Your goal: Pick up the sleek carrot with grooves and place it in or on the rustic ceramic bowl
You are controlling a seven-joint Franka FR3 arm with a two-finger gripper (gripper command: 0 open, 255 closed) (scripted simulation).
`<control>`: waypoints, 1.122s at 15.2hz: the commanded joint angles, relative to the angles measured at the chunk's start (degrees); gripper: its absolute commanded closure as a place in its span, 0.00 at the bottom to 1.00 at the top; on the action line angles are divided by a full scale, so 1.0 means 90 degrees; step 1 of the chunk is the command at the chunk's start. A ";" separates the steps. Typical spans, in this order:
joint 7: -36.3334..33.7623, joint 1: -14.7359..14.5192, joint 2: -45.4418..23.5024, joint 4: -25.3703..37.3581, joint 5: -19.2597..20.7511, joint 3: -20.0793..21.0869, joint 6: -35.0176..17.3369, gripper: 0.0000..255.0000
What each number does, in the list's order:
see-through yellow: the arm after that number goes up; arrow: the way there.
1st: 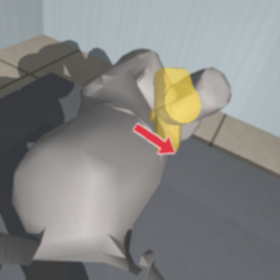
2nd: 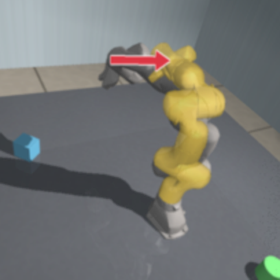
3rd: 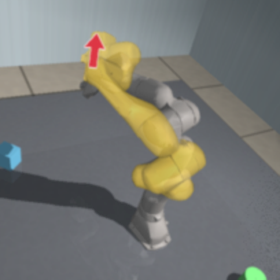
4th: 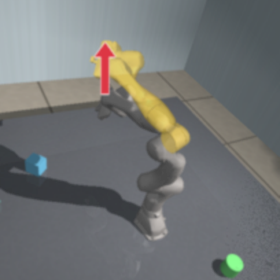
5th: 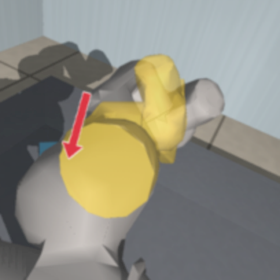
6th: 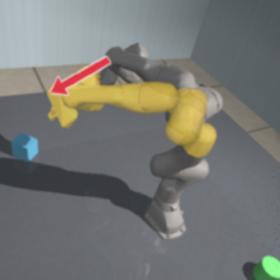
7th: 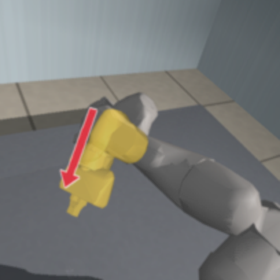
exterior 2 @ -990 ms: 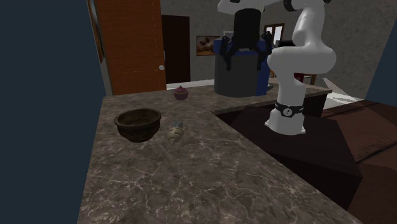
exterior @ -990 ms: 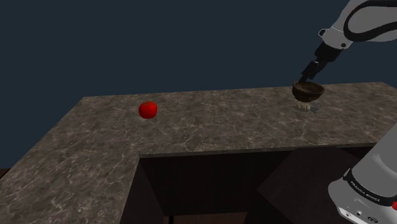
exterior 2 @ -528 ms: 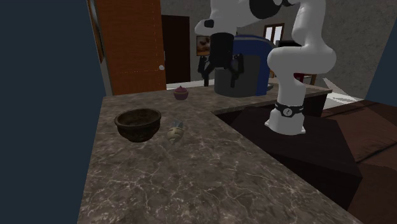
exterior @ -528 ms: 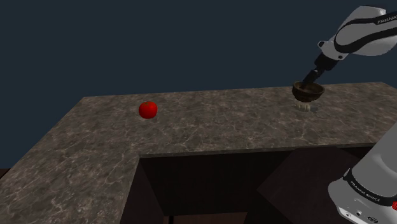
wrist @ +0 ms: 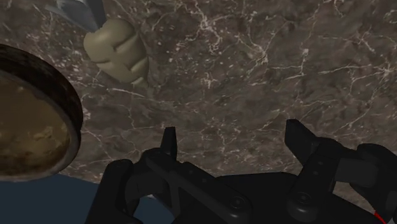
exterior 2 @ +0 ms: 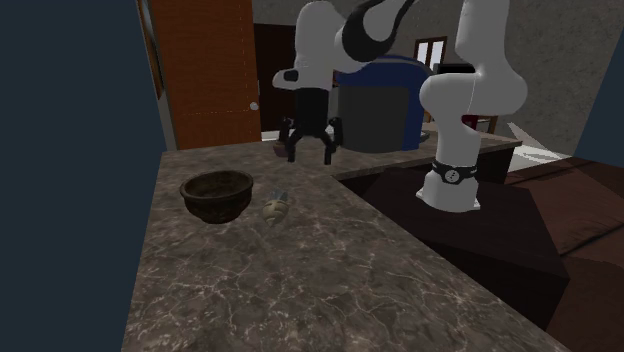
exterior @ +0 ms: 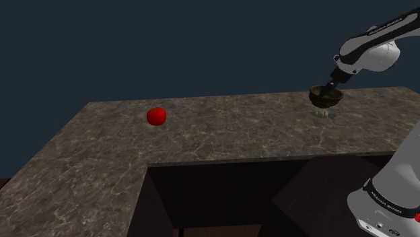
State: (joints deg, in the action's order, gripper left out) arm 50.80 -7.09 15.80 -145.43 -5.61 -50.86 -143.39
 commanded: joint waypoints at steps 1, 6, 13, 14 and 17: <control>0.0953 -0.0603 -0.0671 0.0292 -0.0908 -0.0723 -0.0162 0.00; 0.3598 -0.0805 -0.2821 0.1188 -0.4015 -0.1170 0.0395 0.00; 0.4368 -0.0241 -0.3688 0.1363 -0.5240 -0.0395 0.0346 0.00; 0.4367 -0.0237 -0.3687 0.1362 -0.5238 -0.0391 0.0344 0.00; 0.4367 -0.0236 -0.3686 0.1362 -0.5238 -0.0390 0.0344 0.00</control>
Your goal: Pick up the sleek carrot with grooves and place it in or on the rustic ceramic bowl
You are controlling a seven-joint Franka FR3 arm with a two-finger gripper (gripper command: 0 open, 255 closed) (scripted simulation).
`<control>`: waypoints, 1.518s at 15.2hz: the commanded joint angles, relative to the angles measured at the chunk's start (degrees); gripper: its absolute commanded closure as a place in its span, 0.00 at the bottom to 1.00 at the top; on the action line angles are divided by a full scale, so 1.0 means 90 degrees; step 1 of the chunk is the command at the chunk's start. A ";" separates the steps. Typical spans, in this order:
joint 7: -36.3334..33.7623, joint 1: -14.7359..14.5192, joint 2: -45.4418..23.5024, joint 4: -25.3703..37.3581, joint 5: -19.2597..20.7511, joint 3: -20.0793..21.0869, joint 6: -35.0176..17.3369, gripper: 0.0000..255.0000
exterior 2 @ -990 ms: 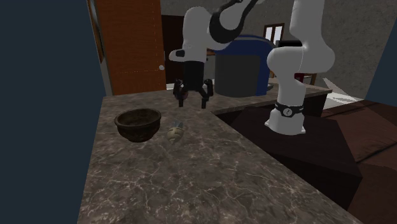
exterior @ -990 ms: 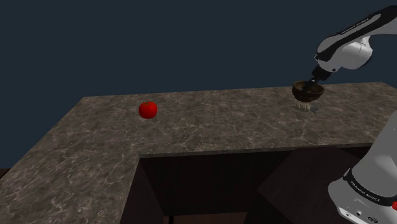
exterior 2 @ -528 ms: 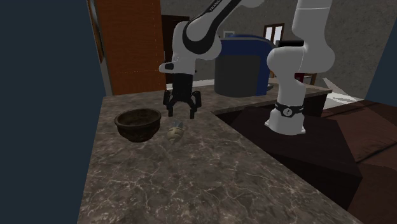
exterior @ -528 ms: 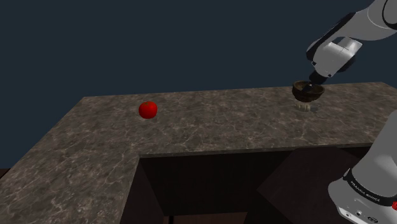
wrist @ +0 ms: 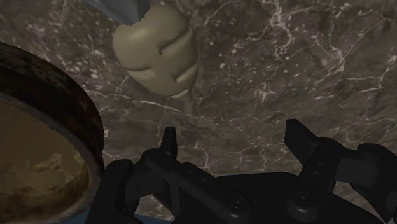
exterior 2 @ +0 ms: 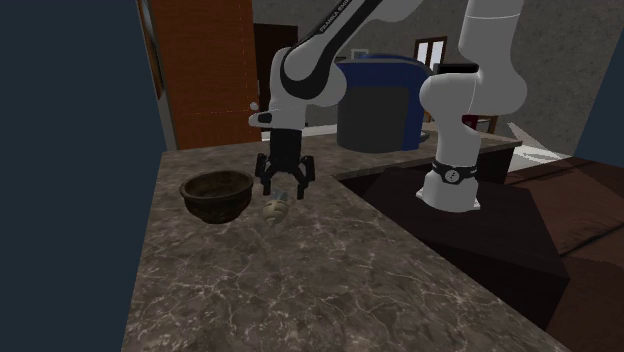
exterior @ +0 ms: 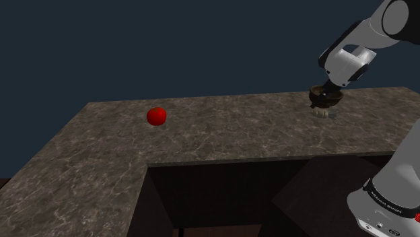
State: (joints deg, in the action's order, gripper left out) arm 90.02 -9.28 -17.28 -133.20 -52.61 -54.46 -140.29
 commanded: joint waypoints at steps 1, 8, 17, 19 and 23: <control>0.0010 0.0008 -0.0010 0.0003 -0.0016 0.0009 0.0000 0.00; 0.0008 0.0006 -0.0008 0.0002 -0.0013 0.0008 -0.0001 1.00; -0.0025 0.0163 -0.0354 0.0089 -0.0009 -0.0003 -0.0014 0.00; -0.0072 0.0318 -0.0685 0.0174 0.0012 -0.0017 -0.0036 0.00; -0.0092 0.0612 -0.1243 0.0323 -0.0043 0.0041 -0.0101 0.00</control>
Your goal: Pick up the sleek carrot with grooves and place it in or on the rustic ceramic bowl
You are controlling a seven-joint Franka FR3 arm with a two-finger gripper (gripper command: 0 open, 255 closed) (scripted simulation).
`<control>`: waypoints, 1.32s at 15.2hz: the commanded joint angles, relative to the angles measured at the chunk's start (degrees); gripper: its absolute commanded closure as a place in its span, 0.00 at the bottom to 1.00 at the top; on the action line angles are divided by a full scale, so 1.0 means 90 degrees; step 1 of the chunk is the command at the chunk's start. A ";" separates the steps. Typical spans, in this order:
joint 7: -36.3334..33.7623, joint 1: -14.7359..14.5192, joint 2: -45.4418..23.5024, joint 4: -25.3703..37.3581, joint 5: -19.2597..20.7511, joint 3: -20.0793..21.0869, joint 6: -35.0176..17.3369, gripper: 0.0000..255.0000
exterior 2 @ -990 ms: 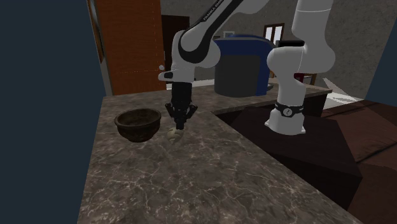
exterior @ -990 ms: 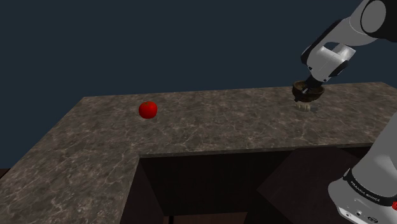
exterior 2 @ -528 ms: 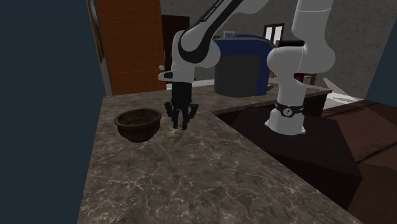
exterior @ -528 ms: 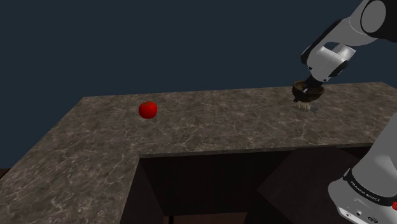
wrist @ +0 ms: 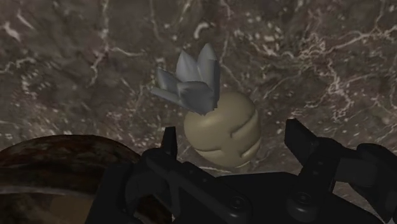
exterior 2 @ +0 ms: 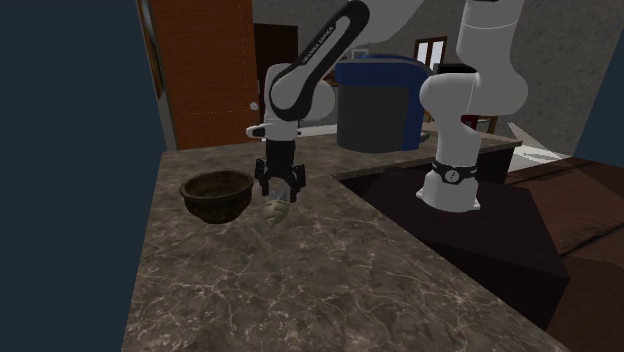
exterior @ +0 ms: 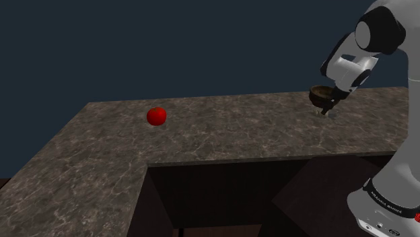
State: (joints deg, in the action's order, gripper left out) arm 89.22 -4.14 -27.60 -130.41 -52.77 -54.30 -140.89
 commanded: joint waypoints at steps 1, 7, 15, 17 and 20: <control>0.0060 0.0114 -0.0176 0.0040 -0.0130 0.0120 -0.0061 0.00; 0.0396 0.0489 -0.0616 0.0214 -0.0685 0.0633 -0.0209 0.00; 0.0395 0.0488 -0.0615 0.0214 -0.0684 0.0631 -0.0208 0.00; 0.0395 0.0488 -0.0615 0.0214 -0.0684 0.0631 -0.0208 1.00; 0.0395 0.0488 -0.0616 0.0214 -0.0684 0.0632 -0.0208 1.00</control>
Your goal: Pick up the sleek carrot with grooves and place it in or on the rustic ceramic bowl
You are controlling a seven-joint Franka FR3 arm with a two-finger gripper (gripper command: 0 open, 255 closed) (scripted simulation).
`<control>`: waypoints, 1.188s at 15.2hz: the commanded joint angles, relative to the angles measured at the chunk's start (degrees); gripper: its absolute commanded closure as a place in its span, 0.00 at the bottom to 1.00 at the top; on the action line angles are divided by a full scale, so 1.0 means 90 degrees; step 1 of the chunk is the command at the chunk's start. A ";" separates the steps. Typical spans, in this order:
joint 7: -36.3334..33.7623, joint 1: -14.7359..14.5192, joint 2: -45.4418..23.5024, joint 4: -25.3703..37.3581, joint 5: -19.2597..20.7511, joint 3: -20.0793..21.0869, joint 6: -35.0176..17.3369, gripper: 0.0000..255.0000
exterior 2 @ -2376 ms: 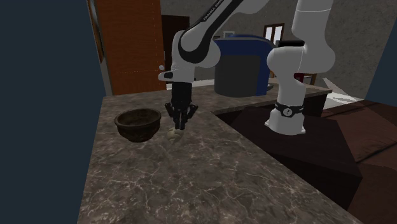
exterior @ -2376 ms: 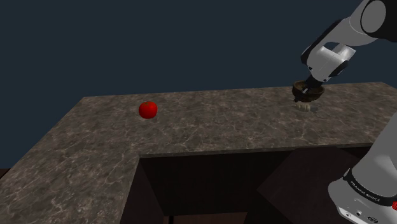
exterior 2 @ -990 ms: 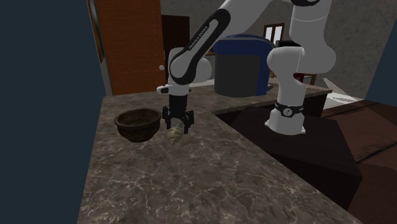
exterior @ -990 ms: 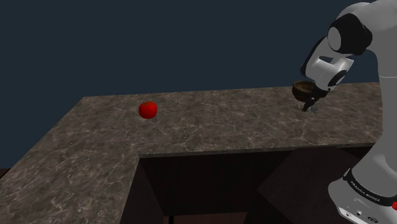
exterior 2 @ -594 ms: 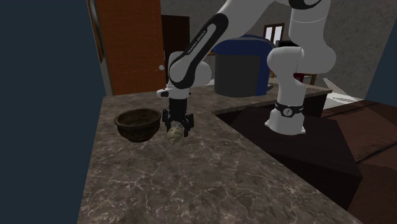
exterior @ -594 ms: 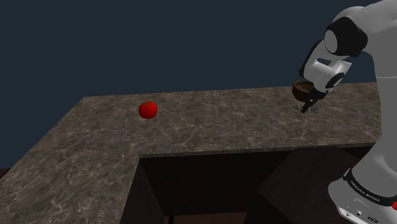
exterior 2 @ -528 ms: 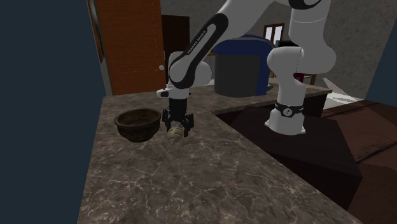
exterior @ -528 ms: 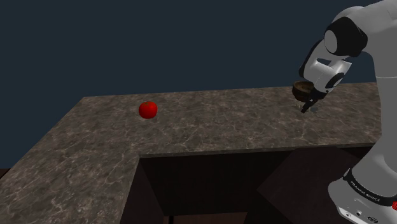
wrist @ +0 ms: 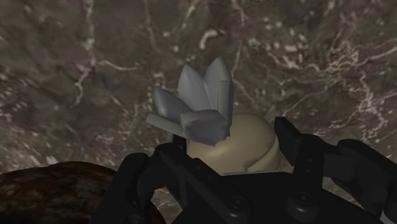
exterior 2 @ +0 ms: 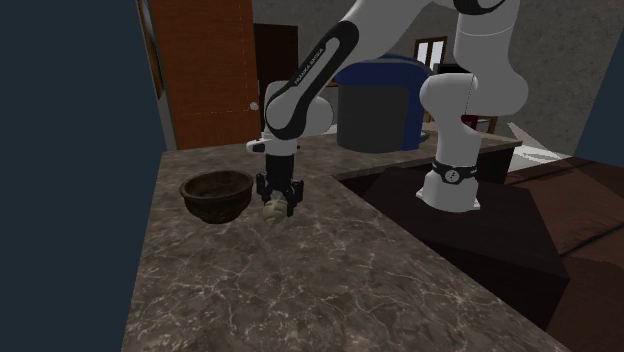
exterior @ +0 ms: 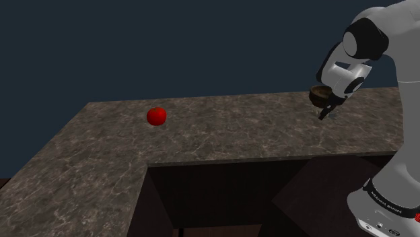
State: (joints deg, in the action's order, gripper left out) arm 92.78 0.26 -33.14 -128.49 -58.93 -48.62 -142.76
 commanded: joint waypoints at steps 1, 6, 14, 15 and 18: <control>0.0000 0.0000 0.0000 0.0001 0.0000 0.0000 0.0000 1.00; -0.0069 -0.0066 0.0075 -0.0025 0.0097 -0.0084 0.0028 1.00; -0.0652 -0.0652 0.0667 -0.0178 0.0922 -0.0816 0.0270 1.00; -0.0729 -0.0732 0.0741 -0.0191 0.1030 -0.0914 0.0303 1.00; -0.0962 -0.0984 0.0964 -0.0221 0.1358 -0.1219 0.0403 1.00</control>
State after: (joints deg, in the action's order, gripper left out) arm 84.91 -7.79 -25.20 -130.42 -47.83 -58.56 -139.50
